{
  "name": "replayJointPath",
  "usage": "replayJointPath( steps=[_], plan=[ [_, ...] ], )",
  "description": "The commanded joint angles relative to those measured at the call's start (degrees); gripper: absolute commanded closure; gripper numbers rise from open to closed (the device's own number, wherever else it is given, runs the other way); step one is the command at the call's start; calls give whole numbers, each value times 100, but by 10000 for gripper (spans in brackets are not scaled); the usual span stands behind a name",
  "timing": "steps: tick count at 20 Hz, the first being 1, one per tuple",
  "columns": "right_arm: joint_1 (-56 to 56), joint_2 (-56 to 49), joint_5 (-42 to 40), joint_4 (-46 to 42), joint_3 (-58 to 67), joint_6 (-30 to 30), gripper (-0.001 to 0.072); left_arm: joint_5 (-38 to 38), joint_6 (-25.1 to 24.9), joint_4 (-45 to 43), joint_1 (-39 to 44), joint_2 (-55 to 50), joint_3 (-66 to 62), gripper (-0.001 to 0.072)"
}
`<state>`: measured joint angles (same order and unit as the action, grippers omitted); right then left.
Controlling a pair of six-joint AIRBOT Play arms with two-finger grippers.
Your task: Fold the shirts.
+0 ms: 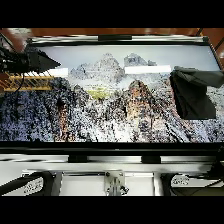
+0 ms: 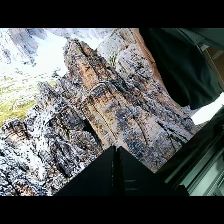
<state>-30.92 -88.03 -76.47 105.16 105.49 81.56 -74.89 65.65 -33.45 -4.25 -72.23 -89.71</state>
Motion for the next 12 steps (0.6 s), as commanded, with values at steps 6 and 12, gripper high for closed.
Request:
replayJointPath(
  steps=[6,12],
  plan=[
    [4,11,-1687,-778,-990,-166,652,0,-2,-2,0,2,0,676],
    [9,9,-1515,-612,-1840,-463,635,2,-2,-2,0,2,0,676]
  ],
)
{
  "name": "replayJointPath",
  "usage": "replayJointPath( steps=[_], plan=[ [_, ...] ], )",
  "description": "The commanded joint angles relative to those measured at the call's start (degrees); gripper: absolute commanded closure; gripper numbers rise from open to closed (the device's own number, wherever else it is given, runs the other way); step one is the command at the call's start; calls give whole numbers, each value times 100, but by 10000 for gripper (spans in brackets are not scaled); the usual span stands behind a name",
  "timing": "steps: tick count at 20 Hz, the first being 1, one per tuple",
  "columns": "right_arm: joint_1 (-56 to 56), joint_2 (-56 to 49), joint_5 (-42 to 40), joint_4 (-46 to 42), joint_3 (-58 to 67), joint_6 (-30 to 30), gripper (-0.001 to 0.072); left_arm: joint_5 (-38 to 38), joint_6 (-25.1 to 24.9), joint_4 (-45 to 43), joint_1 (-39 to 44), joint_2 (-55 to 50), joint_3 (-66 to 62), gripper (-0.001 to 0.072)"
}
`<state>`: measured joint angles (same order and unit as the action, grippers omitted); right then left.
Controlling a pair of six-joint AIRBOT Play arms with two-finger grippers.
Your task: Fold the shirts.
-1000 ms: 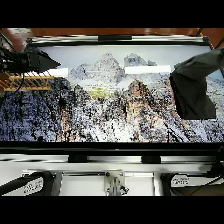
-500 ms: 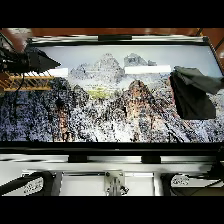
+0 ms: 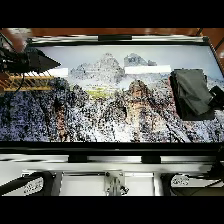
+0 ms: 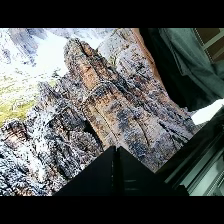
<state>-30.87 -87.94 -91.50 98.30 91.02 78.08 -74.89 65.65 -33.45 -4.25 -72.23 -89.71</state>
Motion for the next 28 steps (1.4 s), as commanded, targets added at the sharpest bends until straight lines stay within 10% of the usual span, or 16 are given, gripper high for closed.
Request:
replayJointPath(
  steps=[1,2,3,4,13,16,20,23,26,28],
  plan=[
    [4,0,57,94,-507,-162,634,2,-2,-2,0,2,0,676],
    [2,0,118,98,-551,-203,541,2,-2,-2,0,2,0,676],
    [-2,13,177,116,-551,-160,217,2,-2,-2,0,2,0,676],
    [-2,50,192,120,-549,-61,158,2,-2,-2,0,2,0,676],
    [-2,758,243,-1482,1200,-452,159,76,-2,-122,0,-11,0,677],
    [98,852,1084,-581,1740,2,159,238,72,-461,105,-116,0,678],
    [1565,732,1757,310,1740,1130,158,868,1113,-3220,1080,-463,-11,679],
    [3158,367,1384,-487,1740,1117,129,-24,2094,-5318,1904,-949,-74,668],
    [3856,-339,531,122,1740,927,129,-780,2216,-5790,2332,-1305,-136,168],
    [4050,-750,103,483,1740,787,129,-979,2234,-5788,2356,-1386,-131,171]
  ],
)
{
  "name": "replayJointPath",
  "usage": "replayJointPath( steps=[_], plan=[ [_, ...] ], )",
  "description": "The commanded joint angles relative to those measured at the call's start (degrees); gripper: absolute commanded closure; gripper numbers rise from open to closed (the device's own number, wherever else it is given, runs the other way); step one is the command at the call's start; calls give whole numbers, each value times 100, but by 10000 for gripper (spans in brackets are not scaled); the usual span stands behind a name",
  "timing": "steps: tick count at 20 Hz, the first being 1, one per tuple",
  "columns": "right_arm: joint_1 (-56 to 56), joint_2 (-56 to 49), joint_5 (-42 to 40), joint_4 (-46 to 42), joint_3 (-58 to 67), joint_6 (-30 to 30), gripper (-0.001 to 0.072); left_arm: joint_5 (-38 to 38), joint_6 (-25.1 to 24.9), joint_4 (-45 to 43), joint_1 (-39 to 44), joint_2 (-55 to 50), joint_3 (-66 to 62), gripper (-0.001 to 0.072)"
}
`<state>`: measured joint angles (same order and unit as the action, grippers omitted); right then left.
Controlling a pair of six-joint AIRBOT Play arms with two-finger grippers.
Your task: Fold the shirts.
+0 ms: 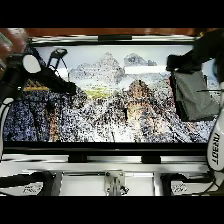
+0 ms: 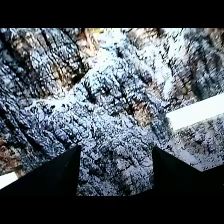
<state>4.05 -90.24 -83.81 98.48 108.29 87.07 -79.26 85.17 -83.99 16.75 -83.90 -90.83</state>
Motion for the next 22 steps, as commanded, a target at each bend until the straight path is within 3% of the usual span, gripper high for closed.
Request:
replayJointPath(
  steps=[1,22],
  plan=[
    [645,-673,-769,442,13,-107,129,-549,280,-734,229,-216,-20,171],
    [730,-911,-750,455,15,-87,129,-542,278,-732,184,-212,-20,171]
  ],
)
